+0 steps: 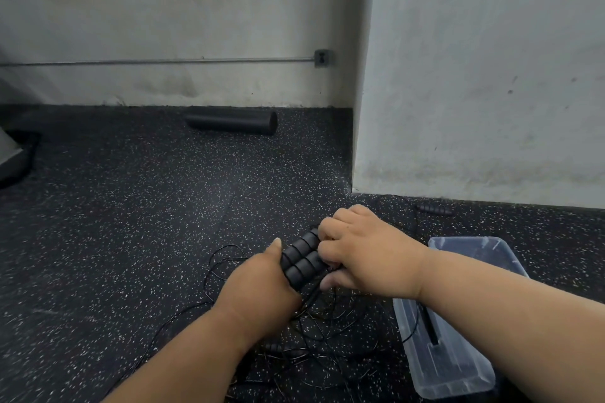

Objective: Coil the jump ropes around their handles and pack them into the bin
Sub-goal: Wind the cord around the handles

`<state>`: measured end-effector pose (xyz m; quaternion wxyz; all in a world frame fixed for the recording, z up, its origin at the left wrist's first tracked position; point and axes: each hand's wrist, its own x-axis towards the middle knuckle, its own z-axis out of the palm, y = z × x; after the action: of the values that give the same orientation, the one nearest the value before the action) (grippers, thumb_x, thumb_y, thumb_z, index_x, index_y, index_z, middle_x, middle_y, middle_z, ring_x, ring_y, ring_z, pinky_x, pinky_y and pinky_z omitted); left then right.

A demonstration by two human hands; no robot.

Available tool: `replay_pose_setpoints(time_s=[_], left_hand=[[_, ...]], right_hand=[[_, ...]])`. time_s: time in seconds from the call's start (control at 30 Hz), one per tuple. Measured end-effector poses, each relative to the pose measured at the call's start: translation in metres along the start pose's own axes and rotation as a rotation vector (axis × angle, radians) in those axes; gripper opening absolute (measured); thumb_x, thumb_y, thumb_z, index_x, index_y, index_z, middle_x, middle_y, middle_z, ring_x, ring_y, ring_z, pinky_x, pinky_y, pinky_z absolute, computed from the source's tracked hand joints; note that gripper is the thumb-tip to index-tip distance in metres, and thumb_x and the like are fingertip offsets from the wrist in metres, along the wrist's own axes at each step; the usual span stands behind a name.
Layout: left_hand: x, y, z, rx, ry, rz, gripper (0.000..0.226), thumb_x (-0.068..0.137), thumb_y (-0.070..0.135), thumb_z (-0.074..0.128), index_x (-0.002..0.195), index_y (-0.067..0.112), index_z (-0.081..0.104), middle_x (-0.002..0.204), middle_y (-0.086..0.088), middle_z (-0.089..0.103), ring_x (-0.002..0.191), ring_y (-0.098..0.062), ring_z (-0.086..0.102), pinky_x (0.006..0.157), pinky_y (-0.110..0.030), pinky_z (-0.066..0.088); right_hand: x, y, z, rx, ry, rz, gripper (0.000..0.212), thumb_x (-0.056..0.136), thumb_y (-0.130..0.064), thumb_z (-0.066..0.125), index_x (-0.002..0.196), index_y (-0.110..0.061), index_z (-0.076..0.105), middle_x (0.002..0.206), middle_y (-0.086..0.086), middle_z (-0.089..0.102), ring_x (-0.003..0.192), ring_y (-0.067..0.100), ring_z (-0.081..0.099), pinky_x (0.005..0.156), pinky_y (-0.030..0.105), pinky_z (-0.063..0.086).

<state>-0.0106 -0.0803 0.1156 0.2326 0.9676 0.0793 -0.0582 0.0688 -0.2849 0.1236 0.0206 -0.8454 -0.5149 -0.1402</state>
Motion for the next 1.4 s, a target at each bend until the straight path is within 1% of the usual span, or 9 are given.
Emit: replay_pose_setpoints(time_s=[0.13,0.27,0.37,0.5,0.57,0.73,0.97,1.17,1.4], left_hand=[[0.003,-0.001,-0.005,-0.042,-0.025,-0.047,0.087,0.079,0.037,0.074,0.158,0.037,0.037,0.129,0.01,0.068,0.113,-0.017,0.066,0.095,-0.028,0.054],[0.003,-0.001,-0.009,-0.272,-0.079,-0.114,0.041,0.081,0.04,0.079,0.118,0.039,0.062,0.091,0.015,0.074,0.081,-0.007,0.07,0.073,-0.025,0.056],[0.007,-0.006,-0.015,-0.457,-0.07,-0.157,0.032,0.083,0.045,0.083,0.107,0.037,0.063,0.086,0.012,0.073,0.077,-0.014,0.07,0.07,-0.03,0.054],[0.003,-0.003,-0.02,-0.574,-0.128,-0.131,0.034,0.083,0.048,0.084,0.107,0.034,0.064,0.085,0.008,0.069,0.073,-0.013,0.062,0.069,-0.029,0.051],[-0.001,-0.001,-0.02,-0.589,-0.167,-0.111,0.035,0.083,0.051,0.084,0.106,0.034,0.065,0.083,0.009,0.067,0.075,-0.013,0.061,0.072,-0.03,0.052],[-0.006,0.002,-0.023,-0.613,-0.22,-0.056,0.036,0.083,0.056,0.082,0.105,0.033,0.065,0.081,0.011,0.062,0.076,-0.011,0.057,0.073,-0.029,0.047],[-0.012,0.008,-0.014,-0.235,-0.323,0.0,0.039,0.079,0.034,0.084,0.108,0.044,0.059,0.092,0.01,0.073,0.081,-0.01,0.072,0.075,-0.03,0.06],[-0.011,0.009,-0.002,-0.072,-0.344,0.035,0.033,0.074,0.027,0.076,0.1,0.034,0.056,0.088,0.007,0.068,0.083,-0.016,0.067,0.074,-0.034,0.057],[-0.006,0.001,-0.001,-0.118,-0.168,-0.047,0.027,0.078,0.024,0.07,0.1,0.034,0.057,0.084,0.005,0.068,0.075,-0.016,0.066,0.064,-0.032,0.053]], right_hand=[[-0.003,0.009,-0.007,-0.022,-0.03,0.04,0.039,0.086,-0.073,0.054,0.079,-0.034,0.056,0.103,-0.009,0.055,0.093,0.017,0.051,0.083,0.038,0.043],[-0.006,0.019,-0.011,-0.009,-0.051,0.074,0.04,0.089,-0.069,0.05,0.07,-0.033,0.044,0.094,-0.011,0.053,0.089,0.016,0.048,0.082,0.038,0.041],[-0.011,0.029,-0.012,0.052,-0.104,0.152,0.045,0.095,-0.065,0.045,0.066,-0.03,0.045,0.082,-0.015,0.051,0.081,0.013,0.043,0.081,0.036,0.037],[-0.018,0.036,-0.015,0.555,-0.192,0.404,0.03,0.098,-0.039,0.061,0.077,-0.026,0.045,0.067,-0.006,0.055,0.061,0.008,0.045,0.063,0.034,0.042],[-0.019,0.041,-0.015,0.799,-0.15,0.538,0.026,0.097,-0.026,0.067,0.081,-0.023,0.048,0.064,-0.008,0.053,0.058,0.009,0.044,0.058,0.03,0.041],[-0.015,0.052,-0.019,0.989,-0.039,0.727,0.032,0.092,-0.008,0.067,0.071,-0.02,0.044,0.057,-0.009,0.04,0.054,0.01,0.033,0.051,0.026,0.031],[-0.005,0.046,-0.021,1.087,-0.009,0.767,0.032,0.087,-0.005,0.071,0.069,-0.022,0.049,0.054,-0.009,0.043,0.049,0.009,0.033,0.048,0.024,0.028],[-0.005,0.041,-0.034,0.967,-0.078,0.589,0.028,0.079,-0.003,0.071,0.069,-0.018,0.05,0.059,-0.014,0.047,0.056,0.011,0.04,0.055,0.029,0.034],[-0.015,0.059,-0.03,0.849,-0.124,0.652,0.034,0.092,-0.03,0.079,0.073,-0.018,0.052,0.058,-0.015,0.048,0.054,0.006,0.041,0.057,0.027,0.04]])
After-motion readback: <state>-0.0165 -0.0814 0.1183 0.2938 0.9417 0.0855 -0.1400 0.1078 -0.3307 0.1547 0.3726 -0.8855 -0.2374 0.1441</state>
